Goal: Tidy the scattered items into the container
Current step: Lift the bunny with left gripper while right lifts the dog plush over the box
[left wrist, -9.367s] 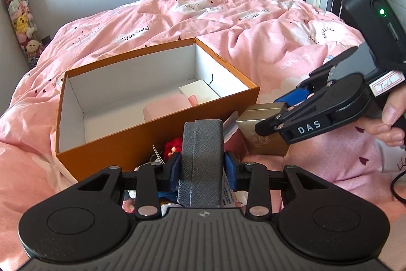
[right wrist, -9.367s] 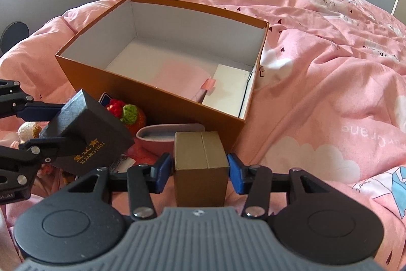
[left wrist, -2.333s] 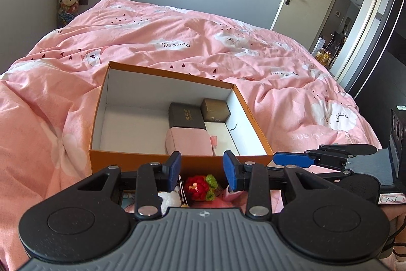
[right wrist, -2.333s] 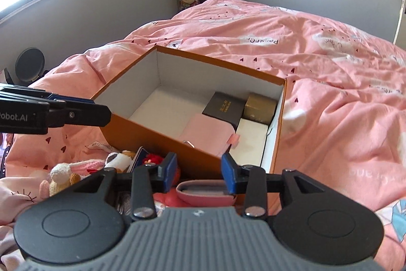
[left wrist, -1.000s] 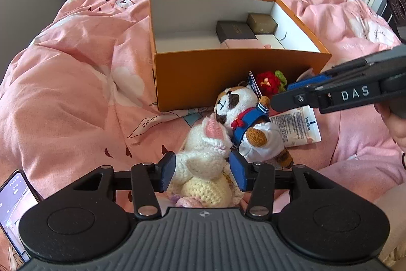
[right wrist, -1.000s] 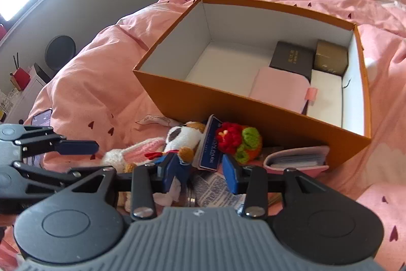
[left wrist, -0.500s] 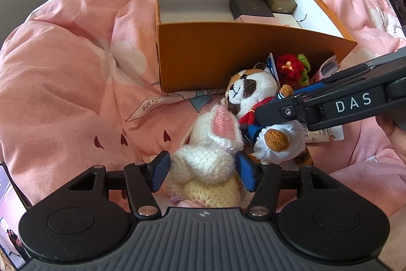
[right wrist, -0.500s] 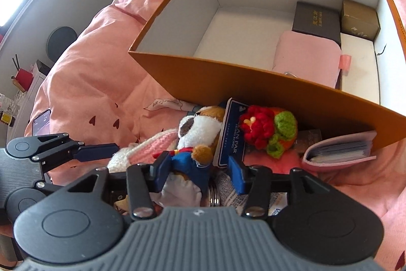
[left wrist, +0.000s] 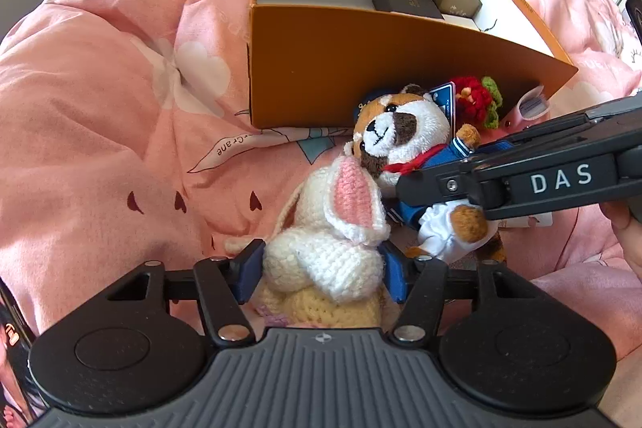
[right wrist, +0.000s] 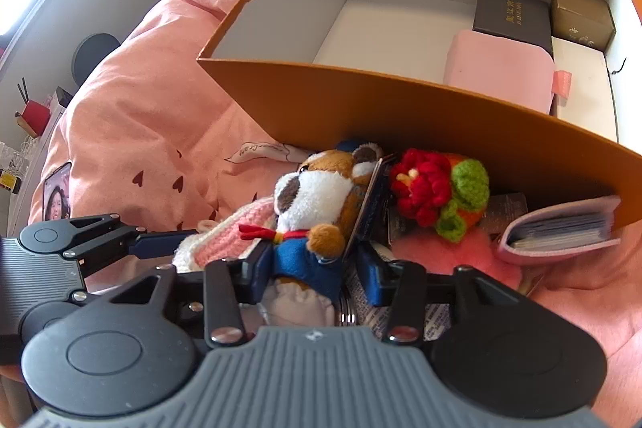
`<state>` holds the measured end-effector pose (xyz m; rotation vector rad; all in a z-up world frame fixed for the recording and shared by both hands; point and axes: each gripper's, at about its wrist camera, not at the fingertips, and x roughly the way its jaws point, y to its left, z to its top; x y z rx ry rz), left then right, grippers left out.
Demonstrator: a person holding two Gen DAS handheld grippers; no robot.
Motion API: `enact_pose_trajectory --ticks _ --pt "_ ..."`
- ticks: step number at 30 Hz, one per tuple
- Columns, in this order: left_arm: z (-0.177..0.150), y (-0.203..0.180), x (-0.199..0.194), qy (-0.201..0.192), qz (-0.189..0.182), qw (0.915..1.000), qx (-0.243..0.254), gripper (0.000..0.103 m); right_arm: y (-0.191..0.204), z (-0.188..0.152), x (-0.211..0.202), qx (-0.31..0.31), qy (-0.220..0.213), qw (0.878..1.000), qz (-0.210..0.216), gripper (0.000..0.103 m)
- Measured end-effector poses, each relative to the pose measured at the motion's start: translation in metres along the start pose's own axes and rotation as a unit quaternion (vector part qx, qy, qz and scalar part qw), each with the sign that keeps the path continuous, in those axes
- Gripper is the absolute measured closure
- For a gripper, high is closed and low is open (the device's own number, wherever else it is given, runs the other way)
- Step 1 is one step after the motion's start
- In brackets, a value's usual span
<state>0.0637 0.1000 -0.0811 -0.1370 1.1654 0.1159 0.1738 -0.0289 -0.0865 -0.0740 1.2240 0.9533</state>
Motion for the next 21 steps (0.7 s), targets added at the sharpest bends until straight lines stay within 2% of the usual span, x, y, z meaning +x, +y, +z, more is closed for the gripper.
enact_pose_trajectory --ticks 9,11,21 --pt "-0.003 0.016 -0.025 -0.032 -0.031 0.9976 -0.053 0.045 0.002 -0.007 -0.038 -0.031 -0.032 0.999 0.006 0.064" --pt "-0.001 0.020 -0.031 -0.039 -0.035 0.9968 -0.060 0.051 0.002 -0.008 -0.048 -0.034 -0.041 0.999 0.012 0.064" --pt "0.006 0.040 -0.065 -0.091 -0.076 0.9866 -0.112 0.054 0.001 -0.006 -0.089 -0.041 -0.093 0.995 0.026 0.064"
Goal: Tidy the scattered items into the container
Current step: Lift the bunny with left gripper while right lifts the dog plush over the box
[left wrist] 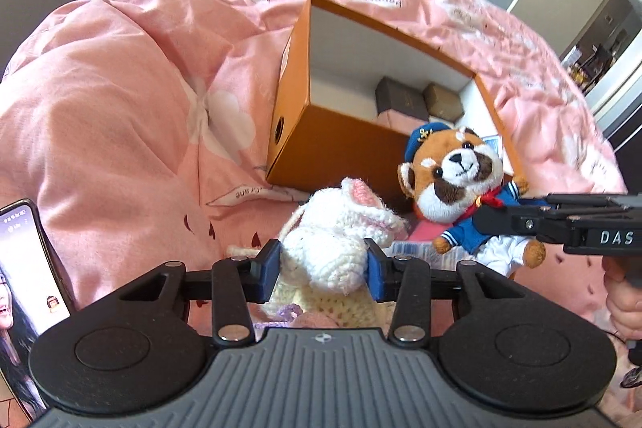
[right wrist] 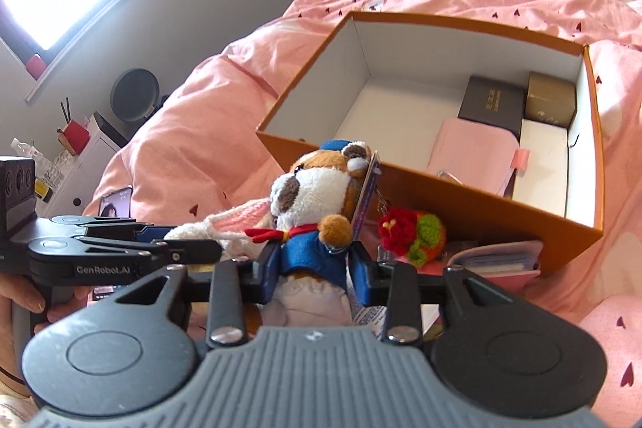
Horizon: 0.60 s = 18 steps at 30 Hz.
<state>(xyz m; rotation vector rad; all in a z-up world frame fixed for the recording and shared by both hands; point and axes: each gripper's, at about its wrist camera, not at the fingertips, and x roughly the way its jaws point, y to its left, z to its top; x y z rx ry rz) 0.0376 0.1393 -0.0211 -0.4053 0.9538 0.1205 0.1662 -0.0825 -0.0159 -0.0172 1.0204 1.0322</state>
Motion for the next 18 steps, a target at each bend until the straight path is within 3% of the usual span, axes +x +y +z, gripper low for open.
enact_pose_trajectory --ticks 10,18 --pt "0.021 -0.001 -0.034 -0.076 -0.066 0.9938 -0.046 0.055 0.001 0.009 -0.024 0.000 -0.038 0.999 0.016 0.064" --pt "0.051 -0.023 -0.038 -0.138 -0.092 0.9849 -0.050 0.055 -0.008 0.025 -0.042 0.015 -0.092 0.995 0.019 0.064"
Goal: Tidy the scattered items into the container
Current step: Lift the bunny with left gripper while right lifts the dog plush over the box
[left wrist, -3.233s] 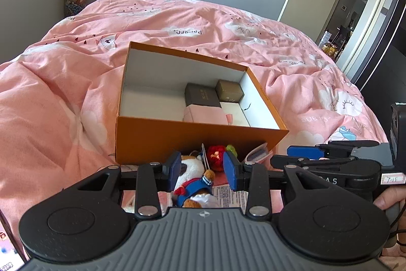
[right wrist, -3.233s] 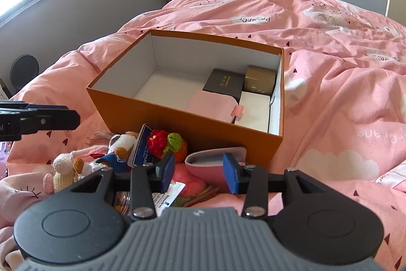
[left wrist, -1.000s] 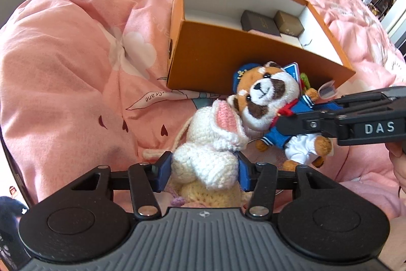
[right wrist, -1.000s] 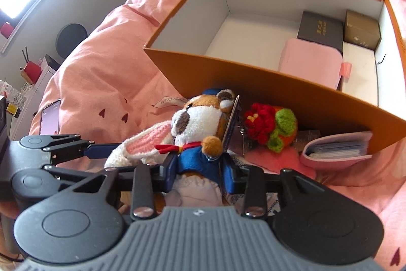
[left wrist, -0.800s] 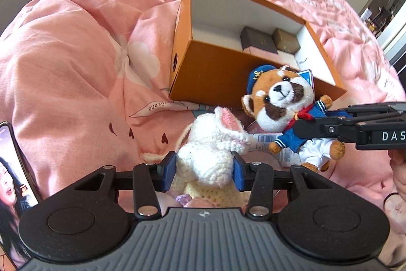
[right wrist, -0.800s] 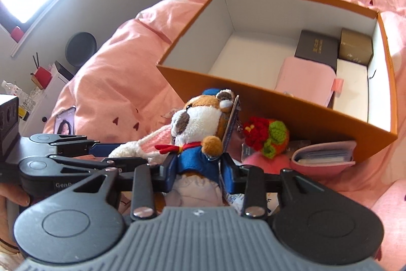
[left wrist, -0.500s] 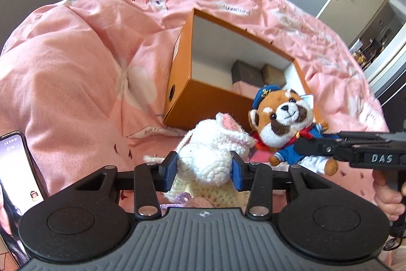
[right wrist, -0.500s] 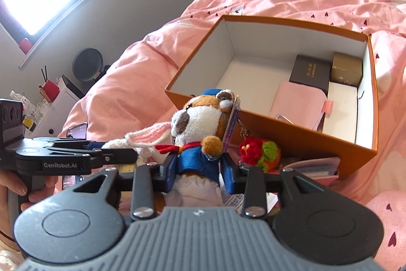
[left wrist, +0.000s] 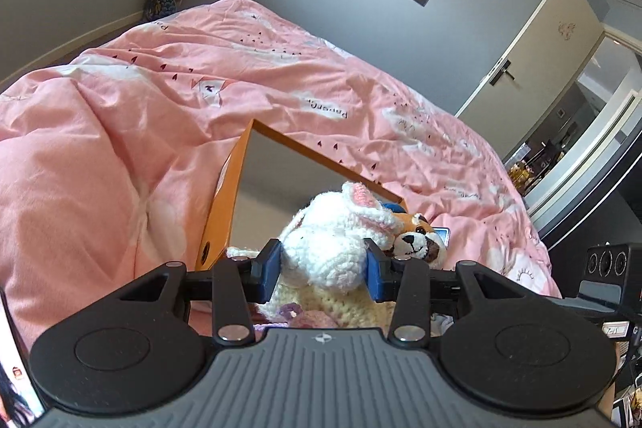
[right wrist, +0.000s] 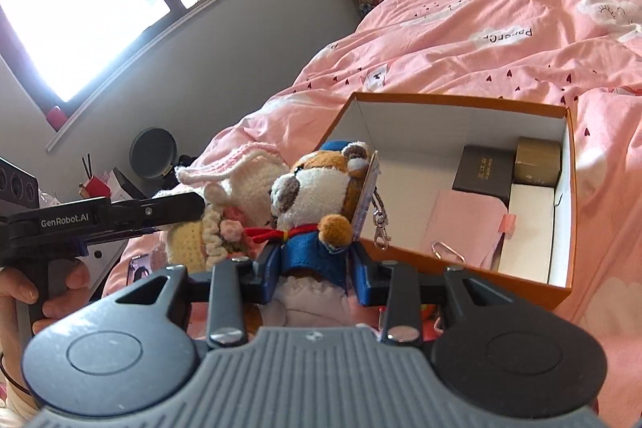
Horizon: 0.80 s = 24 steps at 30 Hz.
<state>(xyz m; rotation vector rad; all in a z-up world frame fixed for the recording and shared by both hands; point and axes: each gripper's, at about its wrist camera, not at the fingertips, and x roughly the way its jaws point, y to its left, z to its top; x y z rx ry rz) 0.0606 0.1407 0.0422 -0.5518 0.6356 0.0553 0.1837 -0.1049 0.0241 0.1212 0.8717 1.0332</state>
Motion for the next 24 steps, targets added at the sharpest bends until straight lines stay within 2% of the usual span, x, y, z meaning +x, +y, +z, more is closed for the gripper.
enact_pose_trajectory --ticks 7,16,21,24 --pt "0.020 -0.020 0.020 -0.031 -0.010 0.9994 0.009 0.055 -0.009 0.017 -0.007 0.009 -0.041 0.999 -0.020 0.064" --pt "0.037 -0.029 0.051 -0.043 -0.027 0.9987 0.002 0.055 -0.029 0.038 0.003 0.027 -0.065 0.997 -0.042 0.064" --pt "0.043 -0.027 0.070 -0.047 -0.018 0.9987 -0.005 0.055 -0.041 0.048 0.023 0.041 -0.057 0.997 -0.042 0.064" --pt "0.044 -0.026 0.080 -0.048 0.007 0.9988 -0.001 0.055 -0.047 0.051 0.039 0.049 -0.046 0.997 -0.040 0.064"
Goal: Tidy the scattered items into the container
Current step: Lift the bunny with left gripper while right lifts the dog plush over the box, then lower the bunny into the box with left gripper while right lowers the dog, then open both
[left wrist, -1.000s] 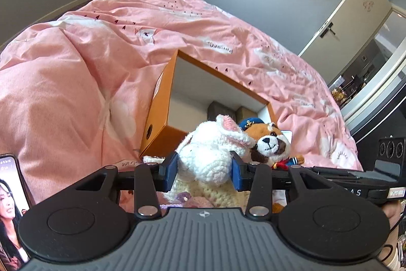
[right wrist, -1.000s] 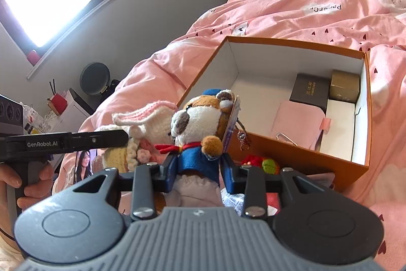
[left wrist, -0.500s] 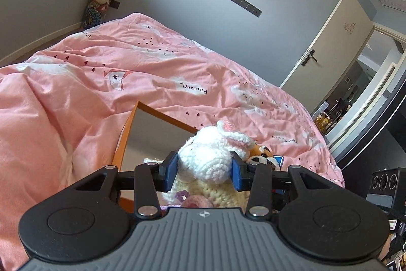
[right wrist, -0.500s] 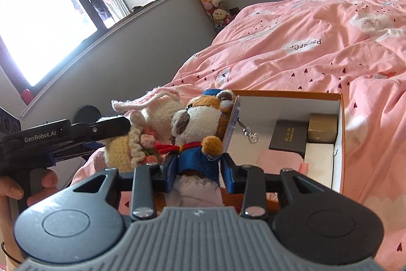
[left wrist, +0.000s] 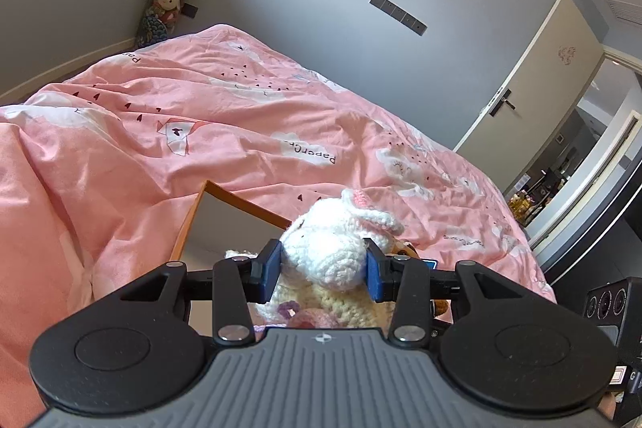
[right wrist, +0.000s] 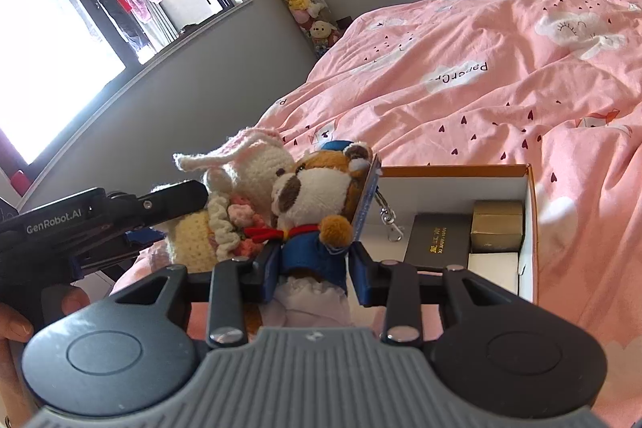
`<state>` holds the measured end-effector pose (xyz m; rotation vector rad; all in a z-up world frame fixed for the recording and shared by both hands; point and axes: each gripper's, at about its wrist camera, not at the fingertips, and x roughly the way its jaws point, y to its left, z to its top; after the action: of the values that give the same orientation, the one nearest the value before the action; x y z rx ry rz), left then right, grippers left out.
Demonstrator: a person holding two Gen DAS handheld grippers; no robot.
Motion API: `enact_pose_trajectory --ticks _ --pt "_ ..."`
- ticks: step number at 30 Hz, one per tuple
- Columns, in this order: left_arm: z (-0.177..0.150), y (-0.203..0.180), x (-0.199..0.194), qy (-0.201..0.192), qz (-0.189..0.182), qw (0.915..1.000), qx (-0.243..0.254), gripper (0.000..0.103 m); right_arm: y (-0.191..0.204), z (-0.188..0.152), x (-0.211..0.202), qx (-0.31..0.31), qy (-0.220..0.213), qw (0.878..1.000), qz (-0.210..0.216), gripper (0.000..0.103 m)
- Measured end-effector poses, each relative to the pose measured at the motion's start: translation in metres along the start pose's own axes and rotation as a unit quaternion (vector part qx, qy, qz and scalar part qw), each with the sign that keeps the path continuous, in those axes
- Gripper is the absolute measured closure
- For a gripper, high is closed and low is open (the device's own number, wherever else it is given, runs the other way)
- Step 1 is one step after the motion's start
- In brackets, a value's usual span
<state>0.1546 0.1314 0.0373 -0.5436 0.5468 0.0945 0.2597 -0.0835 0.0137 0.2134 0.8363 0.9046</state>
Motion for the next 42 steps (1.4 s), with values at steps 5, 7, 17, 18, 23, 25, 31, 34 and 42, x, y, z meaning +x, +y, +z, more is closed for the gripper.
enact_pose_trajectory --ticks 5,7,17,18,23,25,31,34,42 --pt "-0.004 0.007 0.018 0.016 0.045 0.9988 0.012 0.055 -0.009 -0.002 0.033 0.020 0.033 0.999 0.004 0.064" --pt "-0.007 0.011 0.025 0.024 0.062 0.9977 0.017 0.055 -0.013 -0.005 0.046 0.028 0.049 0.998 0.004 0.064" --pt "-0.021 0.018 0.051 0.060 0.126 0.9886 0.057 0.055 -0.021 -0.016 0.089 0.041 0.108 0.993 -0.001 0.064" --pt "-0.022 0.017 0.053 0.062 0.131 0.9875 0.062 0.055 -0.021 -0.017 0.092 0.043 0.112 0.993 -0.002 0.064" --pt "-0.027 0.017 0.064 0.080 0.152 0.9821 0.077 0.054 -0.025 -0.022 0.105 0.047 0.133 0.990 -0.005 0.064" --pt "-0.028 0.019 0.068 0.089 0.159 0.9799 0.081 0.054 -0.026 -0.024 0.110 0.048 0.142 0.989 -0.006 0.064" --pt "-0.034 0.024 0.078 0.116 0.169 0.9748 0.088 0.053 -0.024 -0.030 0.122 0.034 0.166 0.985 -0.019 0.063" --pt "-0.036 0.023 0.084 0.130 0.173 0.9720 0.093 0.053 -0.024 -0.032 0.126 0.028 0.177 0.983 -0.029 0.063" --pt "-0.043 0.016 0.097 0.158 0.185 0.9613 0.129 0.049 -0.028 -0.037 0.131 0.015 0.189 0.981 -0.040 0.063"
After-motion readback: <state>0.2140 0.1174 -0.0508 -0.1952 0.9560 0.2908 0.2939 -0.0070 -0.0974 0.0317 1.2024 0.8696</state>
